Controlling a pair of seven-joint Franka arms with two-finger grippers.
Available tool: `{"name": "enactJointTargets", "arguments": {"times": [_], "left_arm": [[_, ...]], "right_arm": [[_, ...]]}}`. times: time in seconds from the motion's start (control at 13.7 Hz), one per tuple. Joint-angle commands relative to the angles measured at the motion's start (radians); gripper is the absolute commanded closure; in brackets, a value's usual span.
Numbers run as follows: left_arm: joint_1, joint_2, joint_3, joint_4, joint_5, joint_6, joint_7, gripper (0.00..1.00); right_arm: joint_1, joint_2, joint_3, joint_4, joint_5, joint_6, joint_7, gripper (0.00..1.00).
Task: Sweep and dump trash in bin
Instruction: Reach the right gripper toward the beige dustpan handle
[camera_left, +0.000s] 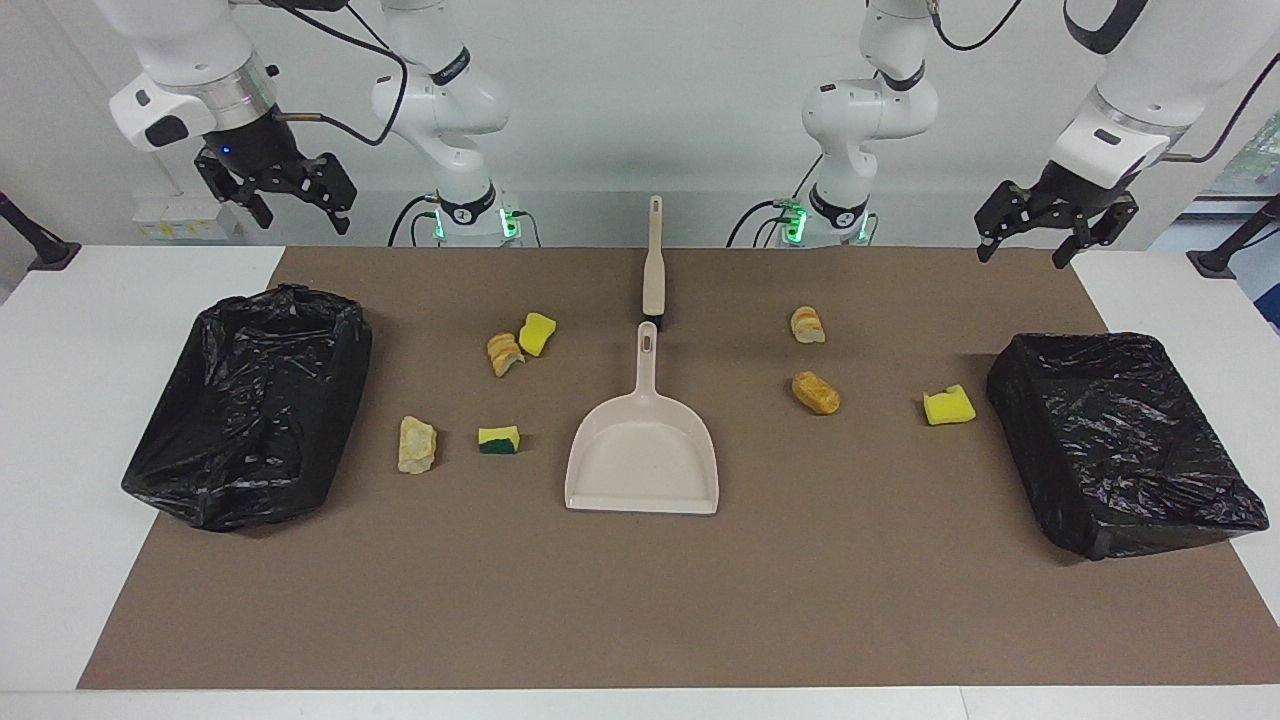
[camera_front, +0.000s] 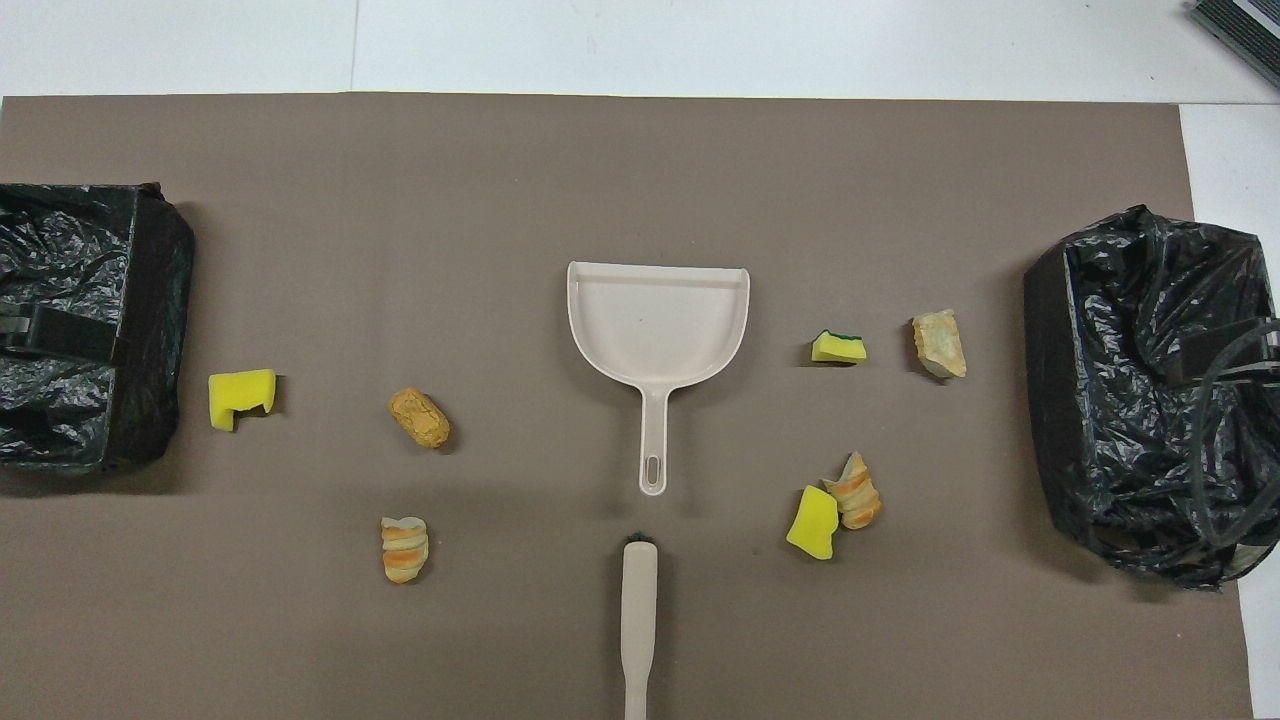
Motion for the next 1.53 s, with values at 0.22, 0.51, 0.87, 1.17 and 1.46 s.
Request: {"name": "enactJointTargets", "arguments": {"times": [0.22,0.51,0.87,1.17,1.46], "left_arm": [[0.009,-0.014,-0.006,-0.011,0.014,0.004,0.001,0.0],[0.009,-0.014,-0.006,-0.011,0.014,0.004,0.001,0.0],[-0.001,-0.014,-0.01,-0.011,0.013,0.012,-0.002,0.0],[-0.007,-0.003,-0.013,0.02,0.001,0.006,-0.036,0.0],[-0.008,-0.02,-0.036,-0.005,0.002,0.0,-0.04,0.0]], "right_arm": [[0.04,0.002,-0.003,-0.034,0.012,0.044,-0.021,0.0],[0.077,0.045,0.003,-0.051,0.023,0.109,-0.017,0.0],[0.108,0.144,0.042,-0.038,0.043,0.185,0.026,0.0],[0.226,0.215,0.042,-0.04,0.047,0.256,0.142,0.0],[0.356,0.281,0.042,-0.043,0.049,0.359,0.355,0.0]]}}
